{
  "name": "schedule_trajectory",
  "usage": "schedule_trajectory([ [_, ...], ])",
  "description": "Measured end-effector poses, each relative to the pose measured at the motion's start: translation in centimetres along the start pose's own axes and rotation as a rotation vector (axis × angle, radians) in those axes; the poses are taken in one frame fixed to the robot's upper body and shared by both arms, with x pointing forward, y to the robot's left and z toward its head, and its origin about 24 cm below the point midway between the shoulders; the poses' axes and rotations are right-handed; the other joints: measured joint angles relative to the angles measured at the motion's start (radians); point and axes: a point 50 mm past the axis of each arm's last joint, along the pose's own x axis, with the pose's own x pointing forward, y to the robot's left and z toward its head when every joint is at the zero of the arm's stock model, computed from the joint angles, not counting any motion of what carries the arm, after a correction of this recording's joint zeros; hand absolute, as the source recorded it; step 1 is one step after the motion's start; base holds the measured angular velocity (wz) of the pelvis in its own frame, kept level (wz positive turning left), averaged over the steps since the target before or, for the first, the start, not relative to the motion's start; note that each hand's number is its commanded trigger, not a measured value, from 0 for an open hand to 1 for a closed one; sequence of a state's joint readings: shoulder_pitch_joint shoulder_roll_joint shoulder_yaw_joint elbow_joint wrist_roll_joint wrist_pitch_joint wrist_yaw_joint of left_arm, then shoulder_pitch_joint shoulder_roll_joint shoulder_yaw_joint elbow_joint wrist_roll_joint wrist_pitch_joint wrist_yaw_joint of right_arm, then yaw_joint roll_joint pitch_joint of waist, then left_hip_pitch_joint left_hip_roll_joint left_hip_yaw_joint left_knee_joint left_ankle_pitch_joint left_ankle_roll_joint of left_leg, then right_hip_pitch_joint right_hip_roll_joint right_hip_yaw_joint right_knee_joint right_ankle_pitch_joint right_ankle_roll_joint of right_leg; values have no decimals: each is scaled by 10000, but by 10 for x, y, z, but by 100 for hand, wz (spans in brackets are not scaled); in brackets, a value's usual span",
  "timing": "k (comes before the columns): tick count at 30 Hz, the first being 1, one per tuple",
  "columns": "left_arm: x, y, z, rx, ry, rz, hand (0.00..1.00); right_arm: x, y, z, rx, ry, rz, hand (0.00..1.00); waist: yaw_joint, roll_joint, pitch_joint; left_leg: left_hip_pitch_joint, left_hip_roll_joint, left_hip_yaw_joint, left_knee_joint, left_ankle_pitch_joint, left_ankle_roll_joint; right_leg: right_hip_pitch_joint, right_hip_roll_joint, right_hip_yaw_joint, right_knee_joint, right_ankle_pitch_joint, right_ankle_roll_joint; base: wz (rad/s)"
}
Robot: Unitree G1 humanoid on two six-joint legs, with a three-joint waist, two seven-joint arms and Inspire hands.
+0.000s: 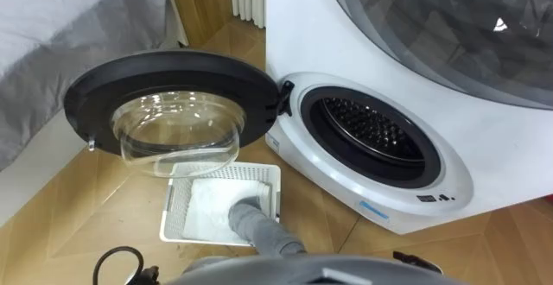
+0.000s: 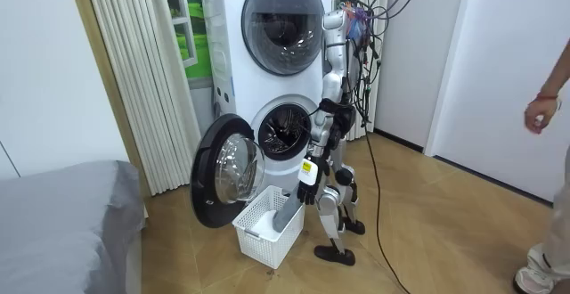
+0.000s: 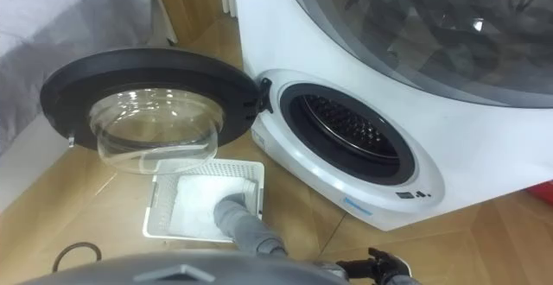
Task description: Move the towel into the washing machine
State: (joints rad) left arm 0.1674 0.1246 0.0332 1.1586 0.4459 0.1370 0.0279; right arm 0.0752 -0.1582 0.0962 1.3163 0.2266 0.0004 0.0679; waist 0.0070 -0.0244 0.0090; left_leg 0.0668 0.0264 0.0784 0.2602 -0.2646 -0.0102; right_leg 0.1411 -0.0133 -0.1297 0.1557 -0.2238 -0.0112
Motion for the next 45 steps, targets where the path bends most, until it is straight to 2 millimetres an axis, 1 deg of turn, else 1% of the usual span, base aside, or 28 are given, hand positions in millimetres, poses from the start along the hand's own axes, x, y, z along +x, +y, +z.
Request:
schedule_trajectory([
  [9, 0, 0, 1, 9, -33, 10, 0, 0, 0, 2, -33, -25, 9, 0, -7, 3, 1, -145, 7, 1, 91, 0, 0, -123, -2, -7, 51, 0, 0, 0],
  [15, 0, 1, 9, 309, -403, 54, 0, 1, 0, 7, -84, -147, -8, 0, -10, 48, -12, -486, 45, 2, 149, 0, 0, -513, 17, -32, 170, 24, -26, 0],
  [18, 0, 3, 15, 409, -711, 195, 0, 1, 0, 9, -114, -197, 7, 0, -2, 46, -14, -619, 54, -6, 174, 1, 0, -623, 12, -78, 171, 30, -34, 0],
  [19, 0, 5, 18, 476, -814, 290, 0, 1, 0, 11, -223, -251, 20, 0, -8, 40, -29, -726, 55, -9, 211, 1, 0, -726, 12, -79, 187, 31, -36, 0],
  [20, 0, 7, 21, 511, -924, 453, 0, 1, 1, 14, -303, -329, 37, 0, -18, 20, -24, -862, 60, -21, 299, 1, 1, -814, 12, -99, 192, 39, -39, 0],
  [21, 0, 8, 23, 543, -994, 534, 0, 1, 1, 14, -375, -356, 46, 0, -23, 43, -27, -938, 61, -26, 325, 1, 1, -889, 11, -99, 207, 41, -41, 0],
  [24, 0, 17, 43, 672, -1642, 1017, 0, 2, 2, 29, -873, -696, 82, 0, -18, 29, -9, -1397, 92, -23, 488, 3, 3, -1316, 18, -106, 394, 51, -49, 0],
  [25, -1, 23, 56, 642, -2108, 1325, 0, 2, 5, 40, -1279, -944, 115, 0, -17, 38, 14, -1646, 105, -32, 523, 31, 34, -1576, 13, -135, 536, 54, -50, 4],
  [26, -2, 26, 64, 629, -2378, 1487, 0, 2, 6, 46, -1433, -1118, 140, 0, -19, 49, 47, -1773, 100, -40, 536, 62, 43, -1705, 5, -138, 574, 62, -56, 0],
  [27, -3, 31, 79, 599, -2913, 1768, 0, 2, 8, 58, -1628, -1483, 167, 0, -23, 53, 116, -1988, 89, -35, 549, 124, 48, -1981, -11, -110, 704, 73, -62, 0],
  [28, -6, 34, 94, 660, -3374, 1961, 0, 2, 15, 69, -1804, -1805, 309, 0, -33, 81, 153, -2196, 82, -33, 555, 177, 56, -2229, -24, -101, 772, 104, -69, -5],
  [29, -7, 33, 106, 740, -3782, 2001, 0, 2, 22, 76, -1843, -2023, 471, 0, -29, 131, 195, -2413, 69, -33, 566, 213, 71, -2502, -45, -105, 885, 107, -65, 0],
  [30, -9, 32, 113, 781, -4021, 1996, 0, 2, 26, 80, -1903, -2151, 558, 0, -27, 162, 218, -2516, 59, -32, 583, 230, 83, -2615, -52, -99, 905, 112, -63, 0],
  [31, -12, 29, 127, 903, -4505, 1961, 0, 1, 32, 87, -2043, -2337, 697, 0, -59, 249, 252, -2728, 52, -33, 645, 253, 108, -2808, -66, -97, 949, 146, -47, 0],
  [32, -16, 25, 142, 1132, -4974, 1889, 0, 1, 37, 92, -2229, -2482, 805, 0, -63, 333, 265, -2999, 33, -32, 749, 265, 128, -3096, -102, -111, 1081, 148, -43, 0],
  [33, -18, 23, 148, 1206, -5173, 1840, 0, 0, 39, 96, -2301, -2572, 854, 0, -57, 375, 279, -3145, 27, -33, 809, 275, 144, -3258, -119, -113, 1171, 147, -43, -3],
  [34, -21, 18, 157, 1329, -5464, 1760, 0, -1, 43, 106, -2405, -2880, 929, 0, -42, 443, 309, -3409, 14, -16, 842, 301, 183, -3611, -158, -122, 1373, 146, -41, -5],
  [35, -22, 16, 160, 1388, -5536, 1695, 0, -2, 45, 109, -2483, -2976, 962, 0, -32, 459, 318, -3540, 6, 1, 845, 330, 199, -3799, -185, -155, 1484, 147, -41, -9],
  [36, -25, 15, 169, 1630, -5766, 1685, 0, -3, 49, 115, -2594, -3135, 1038, 0, -51, 466, 331, -3780, -1, 33, 856, 365, 223, -4184, -220, -193, 1743, 146, -41, -9],
  [37, -27, 15, 174, 1812, -5918, 1689, 0, -4, 52, 121, -2672, -3297, 1089, 0, -77, 475, 342, -4089, -5, 22, 958, 371, 234, -4570, -255, -206, 1994, 146, -41, -8],
  [38, -29, 15, 181, 1986, -6084, 1736, 0, -5, 55, 128, -2759, -3462, 1109, 0, -102, 472, 383, -4381, -4, 19, 1085, 375, 239, -4933, -283, -214, 2246, 146, -42, -6],
  [39, -30, 16, 184, 2104, -6165, 1765, 0, -6, 56, 131, -2804, -3538, 1110, 0, -104, 469, 399, -4521, -2, -11, 1141, 378, 246, -5114, -295, -221, 2370, 145, -42, -7],
  [40, -32, 17, 190, 2253, -6312, 1821, 0, -7, 58, 134, -2874, -3650, 1111, 0, -111, 470, 441, -4768, -6, -13, 1212, 390, 265, -5493, -338, -244, 2666, 145, -43, -5],
  [41, -35, 18, 195, 2363, -6465, 1885, 0, -9, 61, 142, -2996, -3956, 1065, 0, -124, 464, 457, -5027, -12, 12, 1273, 404, 288, -5846, -389, -303, 2909, 143, -43, -4],
  [42, -36, 19, 198, 2451, -6553, 1946, 0, -10, 63, 146, -3066, -4112, 1040, 0, -141, 458, 474, -5231, -14, 33, 1369, 404, 288, -6049, -416, -344, 3016, 143, -43, 0],
  [43, -39, 23, 205, 2561, -6732, 2133, 0, -12, 67, 153, -3256, -4387, 1010, 0, -234, 468, 527, -5648, -15, 42, 1563, 403, 289, -6429, -457, -352, 3154, 142, -45, 0],
  [44, -44, 27, 214, 2636, -6974, 2362, 0, -17, 72, 165, -3386, -4784, 1027, 0, -309, 471, 627, -6146, -3, 50, 1789, 404, 290, -6861, -464, -321, 3274, 142, -45, 0],
  [45, -47, 29, 221, 2688, -7152, 2487, 0, -19, 74, 172, -3421, -5007, 1038, 0, -314, 459, 713, -6406, 0, 58, 1930, 404, 290, -7091, -474, -294, 3343, 142, -45, -4],
])
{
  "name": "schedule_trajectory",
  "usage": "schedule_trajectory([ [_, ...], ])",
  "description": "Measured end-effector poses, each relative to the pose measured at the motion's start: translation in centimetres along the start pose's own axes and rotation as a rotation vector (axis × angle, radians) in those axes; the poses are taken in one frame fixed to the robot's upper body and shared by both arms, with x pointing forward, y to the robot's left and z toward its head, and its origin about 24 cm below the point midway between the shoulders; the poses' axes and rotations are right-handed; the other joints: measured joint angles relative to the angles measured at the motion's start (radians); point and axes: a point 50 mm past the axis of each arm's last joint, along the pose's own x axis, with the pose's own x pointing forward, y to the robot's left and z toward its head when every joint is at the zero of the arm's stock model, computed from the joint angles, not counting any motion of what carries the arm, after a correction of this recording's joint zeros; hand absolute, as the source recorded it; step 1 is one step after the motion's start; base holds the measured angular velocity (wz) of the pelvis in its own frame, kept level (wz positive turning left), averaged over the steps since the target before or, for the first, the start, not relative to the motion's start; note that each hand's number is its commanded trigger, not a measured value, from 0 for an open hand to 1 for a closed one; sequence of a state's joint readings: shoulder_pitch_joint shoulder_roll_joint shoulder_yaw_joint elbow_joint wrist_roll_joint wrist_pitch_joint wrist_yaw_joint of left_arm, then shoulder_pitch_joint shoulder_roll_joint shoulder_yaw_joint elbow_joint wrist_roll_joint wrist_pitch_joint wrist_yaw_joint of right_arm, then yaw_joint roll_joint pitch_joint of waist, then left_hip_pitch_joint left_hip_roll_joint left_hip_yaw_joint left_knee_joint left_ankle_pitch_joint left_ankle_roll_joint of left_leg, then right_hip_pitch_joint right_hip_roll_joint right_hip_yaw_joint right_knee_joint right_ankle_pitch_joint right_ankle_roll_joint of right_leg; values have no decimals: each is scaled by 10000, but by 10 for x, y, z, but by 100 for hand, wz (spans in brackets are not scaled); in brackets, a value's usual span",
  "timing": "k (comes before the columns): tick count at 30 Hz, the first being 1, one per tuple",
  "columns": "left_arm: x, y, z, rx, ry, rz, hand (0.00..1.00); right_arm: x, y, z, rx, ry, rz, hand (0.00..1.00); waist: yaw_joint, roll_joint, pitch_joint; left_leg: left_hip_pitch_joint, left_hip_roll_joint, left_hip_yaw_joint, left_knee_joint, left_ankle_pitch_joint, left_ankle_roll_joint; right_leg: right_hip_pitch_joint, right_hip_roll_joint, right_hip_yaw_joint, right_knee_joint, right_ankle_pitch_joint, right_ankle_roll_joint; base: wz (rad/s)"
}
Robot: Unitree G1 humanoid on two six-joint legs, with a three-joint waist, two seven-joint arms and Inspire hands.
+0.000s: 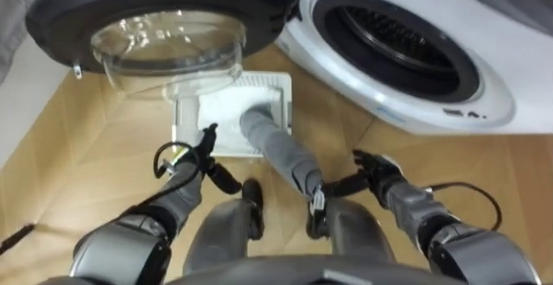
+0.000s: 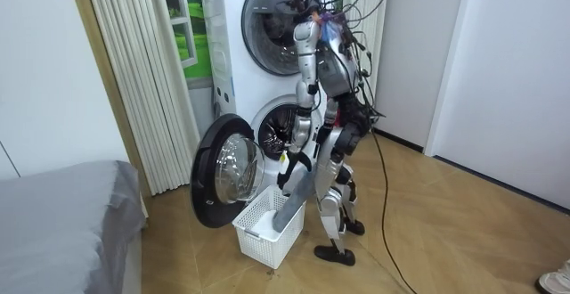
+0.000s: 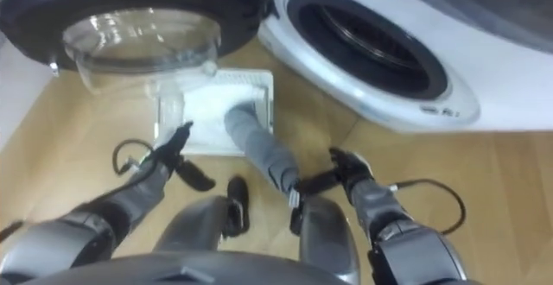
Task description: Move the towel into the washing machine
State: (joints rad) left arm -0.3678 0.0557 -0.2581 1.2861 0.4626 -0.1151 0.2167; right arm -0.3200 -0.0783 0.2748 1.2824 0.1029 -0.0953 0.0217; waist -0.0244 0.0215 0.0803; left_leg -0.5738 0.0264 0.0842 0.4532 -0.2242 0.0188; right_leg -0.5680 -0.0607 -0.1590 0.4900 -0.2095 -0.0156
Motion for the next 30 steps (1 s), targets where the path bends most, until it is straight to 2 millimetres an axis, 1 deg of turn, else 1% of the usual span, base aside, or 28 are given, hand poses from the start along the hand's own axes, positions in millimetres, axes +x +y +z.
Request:
schedule_trajectory([
  [1, 4, 8, 11, 141, -307, 236, 0, 2, 0, 12, -175, -359, -11, 0, 27, -15, 22, -583, 26, 17, 255, 0, 1, -545, -24, 120, 158, 0, 0, -6],
  [2, 5, 10, 16, 270, -454, 341, 0, 3, 0, 18, -273, -540, -19, 0, 33, -25, 29, -857, 38, 39, 376, 1, 2, -836, -17, 164, 275, 0, 0, -7],
  [3, 8, 17, 26, 476, -777, 589, 0, 3, 1, 29, -414, -925, -18, 0, 12, -46, 46, -1375, 56, 90, 581, 9, 16, -1361, 22, 195, 488, 0, 0, -8],
  [4, 10, 24, 36, 867, -1102, 833, 0, 4, 2, 40, -511, -1264, -5, 0, -13, -57, 56, -1856, 141, 158, 791, 11, 23, -1812, 22, 213, 603, 0, -1, -12],
  [5, 12, 30, 44, 1286, -1393, 1093, 0, 5, 3, 49, -643, -1494, 18, 0, -22, -84, 86, -2288, 172, 220, 1059, 10, 25, -2242, 9, 253, 819, 0, -1, -13],
  [7, 13, 38, 55, 1688, -1805, 1441, 0, 5, 4, 60, -730, -1801, 35, 0, -91, -90, 119, -2852, 248, 278, 1459, 5, 32, -2804, -41, 296, 1189, -1, -2, -11],
  [8, 15, 46, 65, 1928, -2147, 1721, 0, 5, 5, 65, -812, -2003, 70, 0, -167, -92, 139, -3240, 295, 279, 1759, 0, 36, -3165, -42, 291, 1421, -2, -4, -6],
  [9, 15, 48, 67, 2002, -2227, 1835, 0, 5, 5, 70, -846, -2127, 70, 0, -227, -85, 188, -3421, 309, 279, 1916, -3, 38, -3333, -52, 284, 1552, -12, -20, 0],
  [10, 15, 54, 73, 2216, -2431, 2072, 0, 4, 5, 78, -869, -2419, 77, 0, -326, -80, 271, -3797, 331, 279, 2247, -16, 57, -3693, -79, 284, 1849, -48, -73, 0],
  [11, 16, 60, 81, 2451, -2707, 2282, 0, 3, 4, 87, -887, -2706, 65, 0, -403, -78, 281, -4196, 351, 294, 2494, -52, 109, -4126, -102, 303, 2134, -87, -123, -3],
  [12, 16, 63, 84, 2616, -2846, 2405, 0, 3, 4, 91, -909, -2841, 63, 0, -456, -71, 289, -4399, 375, 340, 2630, -64, 128, -4344, -111, 319, 2286, -100, -140, -7],
  [13, 16, 69, 91, 2843, -3091, 2603, 0, 3, 5, 101, -974, -3096, 84, 0, -543, -60, 298, -4792, 496, 513, 2901, -102, 185, -4748, -112, 335, 2517, -143, -186, -13],
  [14, 16, 73, 97, 3200, -3314, 2756, 0, 2, 5, 108, -1049, -3300, 98, 0, -568, -53, 309, -5160, 570, 576, 3190, -185, 260, -5118, -99, 345, 2762, -203, -287, -13],
  [16, 15, 81, 107, 3810, -3689, 3121, 0, 1, 7, 115, -1225, -3547, 161, 0, -620, -58, 312, -5633, 646, 654, 3580, -283, 310, -5628, -88, 407, 3162, -288, -419, -8],
  [18, 15, 82, 112, 4389, -3954, 3302, 0, 0, 10, 118, -1328, -3711, 282, 0, -688, -58, 313, -5985, 667, 682, 3813, -311, 327, -6051, -101, 467, 3483, -303, -455, -2],
  [22, 13, 81, 119, 5285, -4390, 3520, 0, -1, 17, 125, -1292, -4031, 810, 0, -884, -58, 313, -6616, 698, 673, 4258, -307, 259, -6745, -120, 537, 3990, -285, -483, -2],
  [24, 13, 81, 122, 5462, -4542, 3540, 0, -3, 18, 130, -1156, -4275, 981, 0, -989, -59, 312, -6857, 697, 670, 4388, -288, 249, -6967, -110, 511, 4077, -201, -578, -5],
  [26, 13, 81, 125, 5702, -4692, 3522, 0, -4, 20, 137, -994, -4476, 1230, 0, -1144, -58, 312, -7053, 706, 662, 4508, -288, 251, -7173, -104, 509, 4201, -189, -612, -2],
  [30, 11, 82, 133, 6159, -5077, 3562, 0, -5, 22, 143, -828, -4662, 1433, 0, -1175, -60, 311, -7325, 706, 655, 4600, -289, 252, -7468, -86, 533, 4339, -206, -634, 1],
])
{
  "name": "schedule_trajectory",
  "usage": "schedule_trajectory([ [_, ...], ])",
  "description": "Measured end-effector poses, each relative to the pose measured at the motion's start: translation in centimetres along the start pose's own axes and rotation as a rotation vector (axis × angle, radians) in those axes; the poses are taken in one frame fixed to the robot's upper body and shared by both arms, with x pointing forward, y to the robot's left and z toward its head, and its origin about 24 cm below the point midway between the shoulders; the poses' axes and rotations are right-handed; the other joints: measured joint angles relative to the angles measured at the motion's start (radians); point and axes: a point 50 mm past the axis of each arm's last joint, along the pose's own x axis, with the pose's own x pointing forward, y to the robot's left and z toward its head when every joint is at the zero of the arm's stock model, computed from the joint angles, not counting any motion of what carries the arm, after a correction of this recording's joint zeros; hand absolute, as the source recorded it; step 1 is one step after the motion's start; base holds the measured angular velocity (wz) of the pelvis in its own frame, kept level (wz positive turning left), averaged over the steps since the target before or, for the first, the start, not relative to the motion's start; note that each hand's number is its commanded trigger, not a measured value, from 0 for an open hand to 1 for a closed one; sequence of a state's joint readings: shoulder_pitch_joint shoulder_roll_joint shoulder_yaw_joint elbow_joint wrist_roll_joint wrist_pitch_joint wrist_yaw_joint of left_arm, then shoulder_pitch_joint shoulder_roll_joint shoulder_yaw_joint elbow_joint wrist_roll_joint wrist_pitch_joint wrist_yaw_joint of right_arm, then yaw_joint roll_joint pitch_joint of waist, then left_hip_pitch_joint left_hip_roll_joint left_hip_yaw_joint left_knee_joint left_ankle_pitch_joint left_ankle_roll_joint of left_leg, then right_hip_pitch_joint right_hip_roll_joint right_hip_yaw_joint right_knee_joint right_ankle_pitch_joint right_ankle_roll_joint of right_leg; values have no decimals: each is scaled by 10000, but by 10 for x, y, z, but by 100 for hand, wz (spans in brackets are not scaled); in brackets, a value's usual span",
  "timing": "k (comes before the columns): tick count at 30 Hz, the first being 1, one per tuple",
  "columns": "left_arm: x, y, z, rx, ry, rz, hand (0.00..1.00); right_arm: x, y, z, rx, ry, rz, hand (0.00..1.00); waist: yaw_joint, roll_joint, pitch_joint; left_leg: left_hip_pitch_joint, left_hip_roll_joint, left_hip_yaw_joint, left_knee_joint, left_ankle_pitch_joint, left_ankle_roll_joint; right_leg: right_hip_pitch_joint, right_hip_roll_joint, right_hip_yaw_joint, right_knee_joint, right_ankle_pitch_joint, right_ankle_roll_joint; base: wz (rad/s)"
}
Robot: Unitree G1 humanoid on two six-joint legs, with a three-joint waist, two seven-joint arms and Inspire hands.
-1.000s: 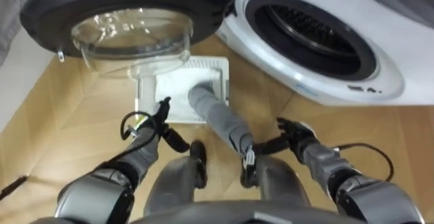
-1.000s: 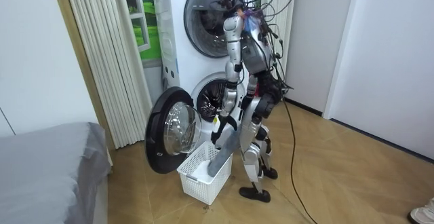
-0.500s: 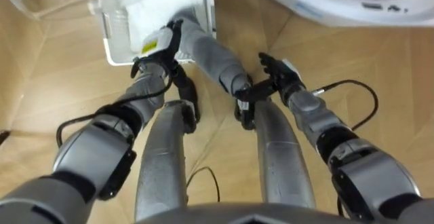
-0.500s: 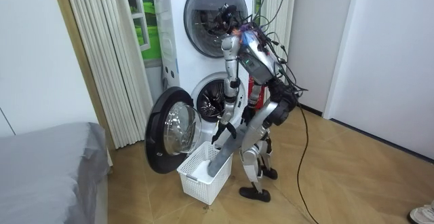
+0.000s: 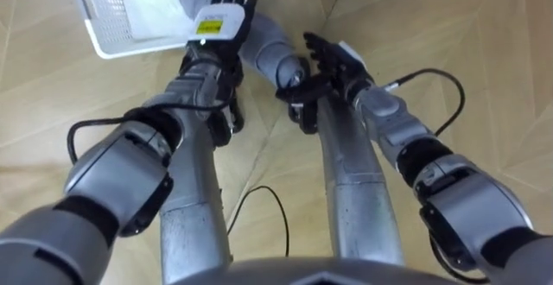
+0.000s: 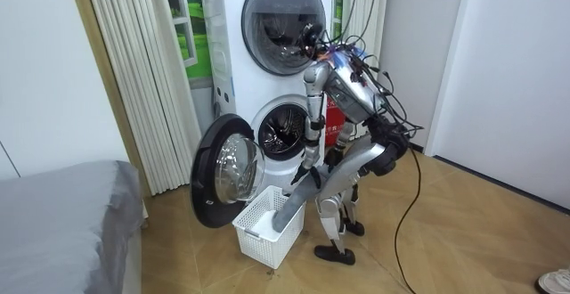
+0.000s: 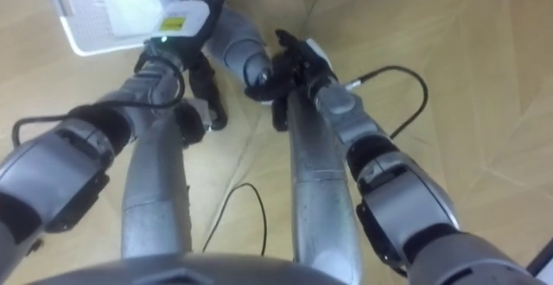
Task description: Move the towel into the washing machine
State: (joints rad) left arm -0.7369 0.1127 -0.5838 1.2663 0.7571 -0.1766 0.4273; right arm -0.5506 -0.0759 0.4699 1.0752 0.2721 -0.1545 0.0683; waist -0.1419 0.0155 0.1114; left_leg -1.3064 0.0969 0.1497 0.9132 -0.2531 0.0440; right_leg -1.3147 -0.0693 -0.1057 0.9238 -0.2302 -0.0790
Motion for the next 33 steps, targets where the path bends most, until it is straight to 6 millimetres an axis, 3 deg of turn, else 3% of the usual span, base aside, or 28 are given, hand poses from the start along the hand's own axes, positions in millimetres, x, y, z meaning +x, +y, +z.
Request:
schedule_trajectory([
  [3, 0, 1, 0, 204, -130, -23, 0, 2, 1, 5, 3, -114, 52, 0, -7, -2, -1, -170, 115, 41, 100, -18, 28, -144, 80, 2, 18, -14, -23, -7],
  [4, 0, 0, -1, 393, -184, -111, 10, 3, 4, 7, -48, -161, 158, 0, -12, -3, -1, -232, 153, 22, 200, -85, 13, -176, 140, -5, 32, -26, -34, -14],
  [5, -1, -1, -1, 522, -249, -188, 32, 3, 4, 7, -88, -159, 182, 0, -18, -3, -1, -256, 156, 7, 231, -111, 4, -191, 155, -5, 41, -35, -34, -8],
  [6, -1, -3, 1, 734, -407, -357, 73, 3, 6, 7, -159, -147, 242, 0, -48, -6, -3, -280, 144, 8, 235, -124, 9, -224, 149, 11, 66, -58, -22, 0],
  [7, -2, -5, 2, 895, -534, -572, 100, 3, 6, 7, -204, -147, 267, 0, -108, -39, -8, -301, 130, 12, 247, -136, 17, -279, 142, 56, 118, -88, -8, 0],
  [11, -1, -8, 3, 1105, -635, -1293, 100, 6, 10, 15, -120, -374, 351, 0, -235, -115, 4, -415, 148, 52, 333, -166, 25, -386, 144, 71, 202, -112, -7, 0],
  [16, 3, 2, -4, 1398, -567, -1526, 100, 8, 13, 22, 149, -645, 418, 0, -376, -409, -10, -448, 165, 24, 454, -216, 7, -454, 129, 74, 352, -171, -39, 0],
  [21, 2, 1, -7, 1591, -553, -2002, 100, 10, 14, 28, 212, -882, 434, 0, -432, -420, -9, -441, 148, 29, 431, -240, 23, -456, 119, 93, 322, -179, -21, 0],
  [30, -13, -26, -10, 1666, -529, -3358, 100, 6, 15, 11, 193, -319, 403, 0, -380, -408, -17, 97, 138, 45, 276, -239, 24, 88, 91, 59, 167, -185, -10, 0],
  [33, -16, -35, -4, 1537, -669, -3582, 100, 3, 17, -1, 351, -22, 430, 0, -190, -406, -20, 458, 121, 50, 223, -240, 26, 442, 67, 61, 116, -198, 9, 0],
])
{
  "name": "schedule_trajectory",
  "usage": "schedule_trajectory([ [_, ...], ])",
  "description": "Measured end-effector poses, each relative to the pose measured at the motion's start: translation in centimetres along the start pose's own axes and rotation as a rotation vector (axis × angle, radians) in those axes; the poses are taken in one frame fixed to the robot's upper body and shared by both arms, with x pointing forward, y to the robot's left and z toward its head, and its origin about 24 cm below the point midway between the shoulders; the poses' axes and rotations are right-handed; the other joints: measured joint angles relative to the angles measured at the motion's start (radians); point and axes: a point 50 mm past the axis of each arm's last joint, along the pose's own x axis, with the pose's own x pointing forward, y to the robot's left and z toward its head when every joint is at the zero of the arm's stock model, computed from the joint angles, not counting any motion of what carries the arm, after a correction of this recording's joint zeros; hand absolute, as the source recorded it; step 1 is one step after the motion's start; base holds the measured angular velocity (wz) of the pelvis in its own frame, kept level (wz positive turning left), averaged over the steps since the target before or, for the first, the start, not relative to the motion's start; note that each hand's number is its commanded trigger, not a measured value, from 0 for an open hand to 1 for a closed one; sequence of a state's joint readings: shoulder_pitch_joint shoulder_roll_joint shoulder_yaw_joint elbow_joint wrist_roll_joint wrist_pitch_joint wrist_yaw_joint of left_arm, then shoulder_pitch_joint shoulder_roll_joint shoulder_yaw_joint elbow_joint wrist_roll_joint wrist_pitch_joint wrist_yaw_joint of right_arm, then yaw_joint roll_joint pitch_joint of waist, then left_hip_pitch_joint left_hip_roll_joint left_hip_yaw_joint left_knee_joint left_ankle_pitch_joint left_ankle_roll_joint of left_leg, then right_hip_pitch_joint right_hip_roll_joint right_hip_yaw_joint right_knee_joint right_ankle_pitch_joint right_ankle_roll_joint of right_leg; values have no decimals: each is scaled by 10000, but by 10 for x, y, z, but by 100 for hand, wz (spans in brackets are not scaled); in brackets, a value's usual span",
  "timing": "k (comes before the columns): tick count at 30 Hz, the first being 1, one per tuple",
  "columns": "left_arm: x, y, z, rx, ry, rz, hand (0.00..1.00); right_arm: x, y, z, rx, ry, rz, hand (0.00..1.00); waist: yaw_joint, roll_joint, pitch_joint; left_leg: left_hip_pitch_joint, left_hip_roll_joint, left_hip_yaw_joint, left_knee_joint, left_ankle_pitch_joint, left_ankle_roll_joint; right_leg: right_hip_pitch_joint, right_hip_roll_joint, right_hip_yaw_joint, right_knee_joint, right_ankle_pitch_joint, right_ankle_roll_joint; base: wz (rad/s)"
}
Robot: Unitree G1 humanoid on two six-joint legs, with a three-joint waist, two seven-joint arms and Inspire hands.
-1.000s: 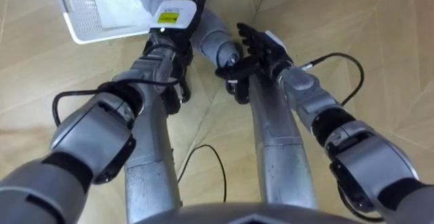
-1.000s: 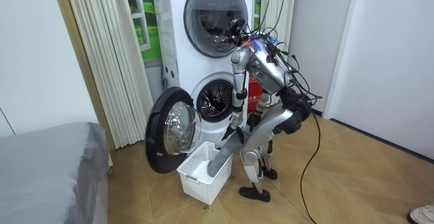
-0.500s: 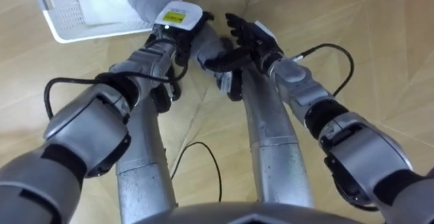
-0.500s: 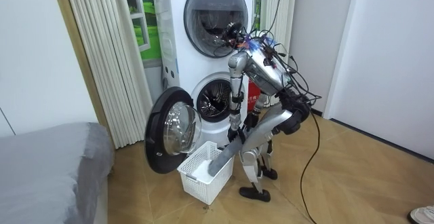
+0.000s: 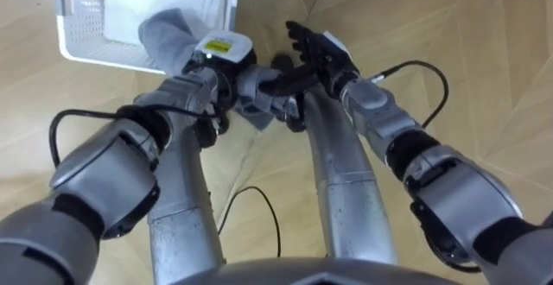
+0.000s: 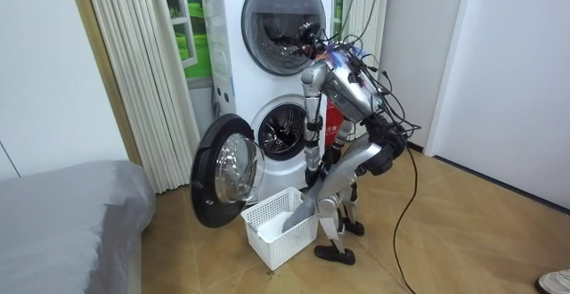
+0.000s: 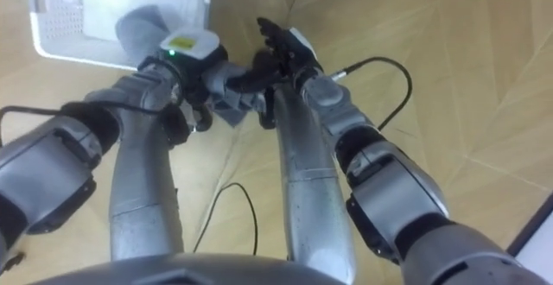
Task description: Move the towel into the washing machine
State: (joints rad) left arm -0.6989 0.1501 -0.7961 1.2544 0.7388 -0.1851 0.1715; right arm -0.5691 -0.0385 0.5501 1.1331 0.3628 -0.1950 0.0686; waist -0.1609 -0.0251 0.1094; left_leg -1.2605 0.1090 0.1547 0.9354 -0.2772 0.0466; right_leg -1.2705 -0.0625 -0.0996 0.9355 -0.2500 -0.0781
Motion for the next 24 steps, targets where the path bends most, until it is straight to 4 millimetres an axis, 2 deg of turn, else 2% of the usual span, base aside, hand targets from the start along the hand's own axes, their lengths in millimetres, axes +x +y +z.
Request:
schedule_trajectory([
  [6, -2, -12, 7, -343, -69, 60, 100, -6, 1, -19, 408, 482, -100, 0, 284, 19, -19, 896, 1, 24, -161, 0, 0, 893, -16, -12, -172, 1, 18, 0],
  [10, -7, -25, 5, -876, 57, 447, 100, -15, 5, -41, 617, 1081, -131, 0, 364, 35, -26, 1940, 9, 15, -472, 0, -6, 1999, 24, -89, -549, 11, 37, 1],
  [11, -8, -27, 4, -927, 80, 532, 100, -15, 5, -42, 617, 1095, -121, 0, 359, 52, -35, 2093, 6, 10, -527, 0, -7, 2156, 25, -105, -619, 11, 39, 0],
  [12, -10, -29, 2, -1025, 156, 738, 100, -17, 5, -46, 668, 1179, -155, 0, 391, 139, -86, 2319, 7, -27, -626, 2, -10, 2424, 39, -153, -774, 28, 58, 0],
  [15, -13, -31, -2, -1438, 376, 1312, 100, -22, 1, -54, 731, 1361, -282, 0, 566, 158, -96, 3025, -13, 77, -923, 6, -15, 3065, 47, -69, -1022, 39, 90, -2],
  [19, -22, -38, -14, -2472, 992, 2166, 100, -29, -7, -61, 917, 1325, -540, 0, 611, 223, -136, 3922, -157, 48, -1482, 77, -90, 3979, 17, -144, -1511, 59, 123, 5],
  [24, -30, -31, -38, -4209, 2337, 3610, 100, -39, -19, -72, 814, 1592, -1069, 0, 898, 245, -148, 4605, -161, 59, -1891, 114, -127, 4664, 41, -196, -1916, 56, 134, 1],
])
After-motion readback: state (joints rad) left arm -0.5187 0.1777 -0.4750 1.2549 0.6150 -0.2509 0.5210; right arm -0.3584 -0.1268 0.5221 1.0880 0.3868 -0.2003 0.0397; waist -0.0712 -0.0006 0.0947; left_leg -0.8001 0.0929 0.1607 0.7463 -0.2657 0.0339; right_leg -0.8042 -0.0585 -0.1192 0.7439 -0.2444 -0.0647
